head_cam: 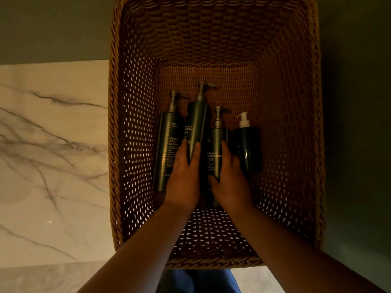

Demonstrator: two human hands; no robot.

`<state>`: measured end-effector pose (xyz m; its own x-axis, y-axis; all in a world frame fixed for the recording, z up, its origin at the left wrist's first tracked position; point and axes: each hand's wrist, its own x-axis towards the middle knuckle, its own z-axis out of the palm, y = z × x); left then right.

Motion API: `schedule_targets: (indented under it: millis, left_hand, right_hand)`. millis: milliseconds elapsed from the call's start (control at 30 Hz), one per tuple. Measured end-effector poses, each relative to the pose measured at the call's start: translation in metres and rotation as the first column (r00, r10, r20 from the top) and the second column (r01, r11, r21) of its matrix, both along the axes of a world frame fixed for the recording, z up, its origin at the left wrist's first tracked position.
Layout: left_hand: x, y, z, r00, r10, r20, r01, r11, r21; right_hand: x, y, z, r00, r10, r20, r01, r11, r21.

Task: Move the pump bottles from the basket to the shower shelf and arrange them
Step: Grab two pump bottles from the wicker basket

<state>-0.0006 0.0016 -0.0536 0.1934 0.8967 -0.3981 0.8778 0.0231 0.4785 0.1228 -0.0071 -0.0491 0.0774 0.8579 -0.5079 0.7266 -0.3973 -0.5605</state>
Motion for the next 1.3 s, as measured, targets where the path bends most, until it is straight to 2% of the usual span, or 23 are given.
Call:
schedule_targets:
  millis: [167,333,467,667,933,1133,1300]
  left_hand:
    - [-0.006,-0.015,0.005,0.999,-0.034,-0.023,0.032,0.998,-0.061]
    - [-0.003,-0.018,0.010,0.999,0.036,-0.018,-0.038,0.989,-0.140]
    - [0.001,-0.013,0.008,0.985,0.150,0.088,-0.126,0.966,-0.227]
    - [0.005,-0.007,-0.004,0.965,0.187,0.181,-0.137,0.957,-0.255]
    - [0.001,-0.005,-0.006,0.946,0.220,0.240,-0.141,0.942,-0.306]
    - [-0.006,-0.007,-0.001,0.938,0.242,0.249,-0.140,0.920,-0.366]
    - [-0.015,-0.016,0.011,0.927,0.274,0.256,-0.163,0.910,-0.381]
  right_hand:
    - [-0.004,0.002,-0.001,0.999,0.003,0.038,-0.003,1.000,0.011]
    - [-0.004,0.009,-0.003,0.997,-0.048,0.064,0.047,0.999,0.029]
    - [-0.002,0.013,-0.004,0.997,-0.050,0.062,0.049,0.999,0.024]
    - [-0.003,0.014,-0.005,0.999,-0.007,0.038,0.009,0.998,-0.057]
    - [-0.009,0.022,-0.007,0.989,-0.144,0.042,0.148,0.977,-0.151]
    - [-0.003,0.021,-0.007,0.959,-0.243,-0.145,0.219,0.962,-0.166]
    - [0.003,0.012,0.007,0.893,-0.310,-0.327,0.258,0.946,-0.195]
